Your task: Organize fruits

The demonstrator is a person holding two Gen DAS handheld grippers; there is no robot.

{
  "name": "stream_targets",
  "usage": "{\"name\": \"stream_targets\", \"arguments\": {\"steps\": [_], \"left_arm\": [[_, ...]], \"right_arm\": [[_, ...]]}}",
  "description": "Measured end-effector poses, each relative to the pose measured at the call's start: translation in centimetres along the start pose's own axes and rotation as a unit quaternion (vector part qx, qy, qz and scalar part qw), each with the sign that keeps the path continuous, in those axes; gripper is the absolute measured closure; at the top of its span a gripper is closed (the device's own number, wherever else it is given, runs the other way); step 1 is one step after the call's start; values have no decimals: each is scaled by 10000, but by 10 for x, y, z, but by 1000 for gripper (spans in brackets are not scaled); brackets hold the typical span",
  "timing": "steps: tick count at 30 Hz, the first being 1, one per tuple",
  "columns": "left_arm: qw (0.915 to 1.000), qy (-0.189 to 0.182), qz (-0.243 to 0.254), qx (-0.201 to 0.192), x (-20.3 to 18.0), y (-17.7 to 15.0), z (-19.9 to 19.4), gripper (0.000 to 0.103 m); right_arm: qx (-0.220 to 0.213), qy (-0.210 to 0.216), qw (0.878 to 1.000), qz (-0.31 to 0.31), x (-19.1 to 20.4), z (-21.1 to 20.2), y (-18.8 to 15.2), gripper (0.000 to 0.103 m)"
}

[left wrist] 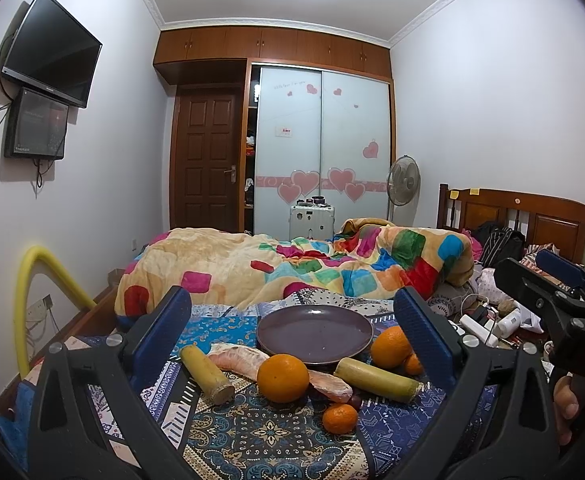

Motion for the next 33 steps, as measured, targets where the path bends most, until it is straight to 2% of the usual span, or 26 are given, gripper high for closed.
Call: {"name": "stream_targets", "arguments": {"steps": [33], "left_arm": [[10000,3,-2,-21,1,0,0,0]], "right_arm": [[-61,121,9999,25,5,-6,2,0]]}}
Point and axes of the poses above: each gripper's, at about its wrist camera, not at the fingertips, and z roughly the way its jaws point, x to its left, y to its top, the point moved 6 cm from there along z, roughly the way its jaws point, and after that the axes turned 13 degrees about -y, right-handed, at the moved point
